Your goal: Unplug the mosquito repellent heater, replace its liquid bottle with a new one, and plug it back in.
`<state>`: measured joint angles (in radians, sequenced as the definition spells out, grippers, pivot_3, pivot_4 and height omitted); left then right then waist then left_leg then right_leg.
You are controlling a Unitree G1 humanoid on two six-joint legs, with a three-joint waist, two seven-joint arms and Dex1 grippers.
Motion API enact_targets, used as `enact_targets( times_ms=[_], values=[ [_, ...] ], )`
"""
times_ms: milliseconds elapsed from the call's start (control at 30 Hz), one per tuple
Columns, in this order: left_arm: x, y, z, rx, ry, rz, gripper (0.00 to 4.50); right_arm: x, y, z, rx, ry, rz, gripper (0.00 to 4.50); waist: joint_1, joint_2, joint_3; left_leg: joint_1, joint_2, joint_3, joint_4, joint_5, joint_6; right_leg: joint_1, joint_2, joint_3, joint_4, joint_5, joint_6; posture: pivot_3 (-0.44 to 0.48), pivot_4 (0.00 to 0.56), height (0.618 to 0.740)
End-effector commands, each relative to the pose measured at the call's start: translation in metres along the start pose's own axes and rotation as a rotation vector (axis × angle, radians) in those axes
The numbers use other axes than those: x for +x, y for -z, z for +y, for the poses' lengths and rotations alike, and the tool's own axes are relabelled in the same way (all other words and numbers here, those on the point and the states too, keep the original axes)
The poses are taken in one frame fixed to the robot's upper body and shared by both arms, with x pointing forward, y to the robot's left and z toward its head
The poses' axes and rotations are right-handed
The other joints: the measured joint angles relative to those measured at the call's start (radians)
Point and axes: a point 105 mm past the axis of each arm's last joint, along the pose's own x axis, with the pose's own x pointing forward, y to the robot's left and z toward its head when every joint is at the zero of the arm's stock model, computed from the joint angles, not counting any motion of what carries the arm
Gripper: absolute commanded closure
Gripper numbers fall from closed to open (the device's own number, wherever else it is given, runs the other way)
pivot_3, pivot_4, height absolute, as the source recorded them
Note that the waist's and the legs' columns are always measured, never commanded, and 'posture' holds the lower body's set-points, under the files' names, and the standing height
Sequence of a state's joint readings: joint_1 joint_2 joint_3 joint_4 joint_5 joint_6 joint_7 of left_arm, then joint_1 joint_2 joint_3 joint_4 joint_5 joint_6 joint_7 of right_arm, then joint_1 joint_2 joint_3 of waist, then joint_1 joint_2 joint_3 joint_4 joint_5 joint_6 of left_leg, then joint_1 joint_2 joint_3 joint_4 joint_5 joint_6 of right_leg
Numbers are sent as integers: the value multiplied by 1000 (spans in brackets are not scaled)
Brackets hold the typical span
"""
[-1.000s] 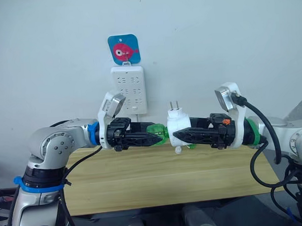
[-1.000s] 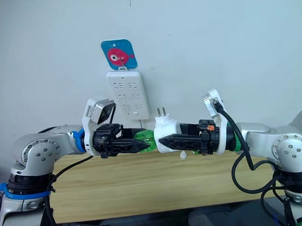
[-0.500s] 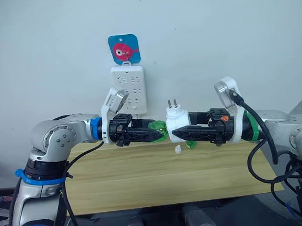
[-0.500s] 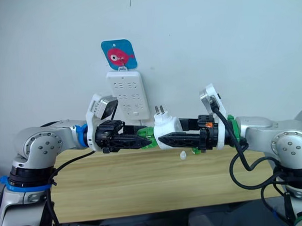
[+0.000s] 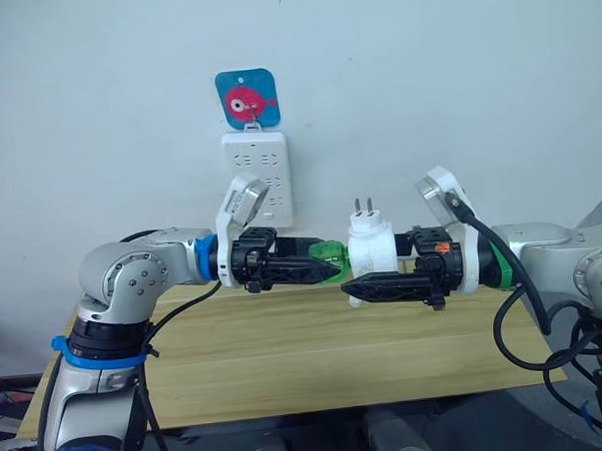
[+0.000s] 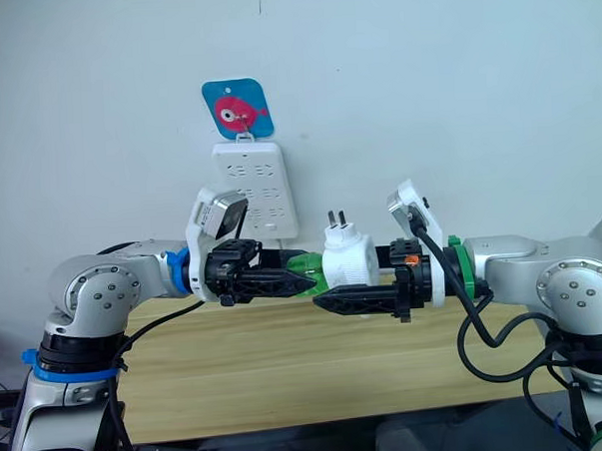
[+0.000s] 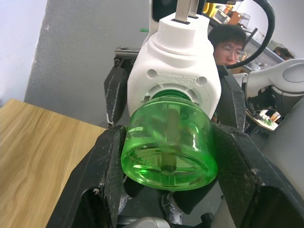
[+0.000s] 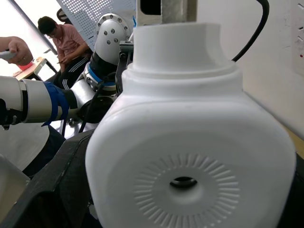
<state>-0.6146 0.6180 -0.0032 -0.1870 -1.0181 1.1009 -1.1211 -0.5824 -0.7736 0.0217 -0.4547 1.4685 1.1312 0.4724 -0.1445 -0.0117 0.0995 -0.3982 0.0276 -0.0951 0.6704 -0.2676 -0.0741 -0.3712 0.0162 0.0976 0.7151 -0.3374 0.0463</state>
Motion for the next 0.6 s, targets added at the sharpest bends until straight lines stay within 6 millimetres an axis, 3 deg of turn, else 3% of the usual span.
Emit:
enact_targets(
  times_ms=[33,400,600],
  values=[
    [1,-10,-3,41,6,-44,2129,-6,-12,1,-54,20,-16,0,0,0,0,0,0,0,0,0,0,0,0,0,0,0,0,-140,15,740],
    [-2,-11,3,6,-23,-118,2129,-23,-3,1,-51,51,57,0,1,0,0,0,0,0,0,0,0,0,0,0,0,0,0,-143,15,740],
    [-4,-11,8,-22,-33,-142,2129,-42,9,-3,-86,136,106,0,2,0,0,0,0,0,0,0,0,0,0,0,0,0,0,-155,17,740]
  ],
)
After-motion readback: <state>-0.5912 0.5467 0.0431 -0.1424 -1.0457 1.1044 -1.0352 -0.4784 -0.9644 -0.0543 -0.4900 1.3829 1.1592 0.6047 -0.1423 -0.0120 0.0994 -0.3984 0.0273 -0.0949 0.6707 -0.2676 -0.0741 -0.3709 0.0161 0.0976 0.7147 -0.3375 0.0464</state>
